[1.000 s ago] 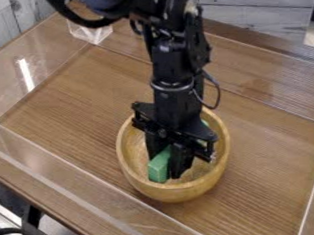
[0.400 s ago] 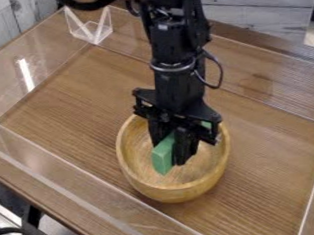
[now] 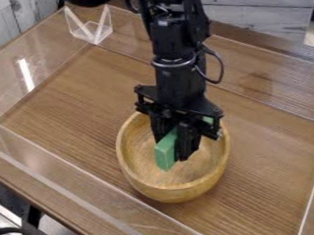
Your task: Remove the green block from inside the brown bowl and put it on the table
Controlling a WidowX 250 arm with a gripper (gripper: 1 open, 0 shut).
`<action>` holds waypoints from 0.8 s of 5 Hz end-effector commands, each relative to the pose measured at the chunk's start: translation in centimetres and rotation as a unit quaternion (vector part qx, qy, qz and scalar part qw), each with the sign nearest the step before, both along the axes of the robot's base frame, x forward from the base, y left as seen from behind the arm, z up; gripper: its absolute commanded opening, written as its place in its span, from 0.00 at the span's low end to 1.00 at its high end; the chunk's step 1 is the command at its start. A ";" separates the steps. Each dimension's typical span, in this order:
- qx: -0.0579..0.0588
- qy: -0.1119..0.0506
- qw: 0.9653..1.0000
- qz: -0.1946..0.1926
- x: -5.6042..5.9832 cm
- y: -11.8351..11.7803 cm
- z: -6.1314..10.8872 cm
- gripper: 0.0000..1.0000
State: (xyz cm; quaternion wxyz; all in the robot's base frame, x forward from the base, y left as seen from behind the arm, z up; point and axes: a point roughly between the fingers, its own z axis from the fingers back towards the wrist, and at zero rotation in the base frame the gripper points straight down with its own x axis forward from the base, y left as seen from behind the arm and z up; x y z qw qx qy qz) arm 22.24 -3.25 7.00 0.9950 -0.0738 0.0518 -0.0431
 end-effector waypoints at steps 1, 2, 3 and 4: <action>-0.006 -0.032 0.999 0.000 1.5 0.2 1.2 0.00; -0.009 -0.033 0.999 0.000 1.8 0.2 1.1 0.00; -0.012 -0.035 0.999 0.004 1.7 0.7 2.2 0.00; -0.015 -0.037 0.999 0.007 1.6 1.2 3.3 0.00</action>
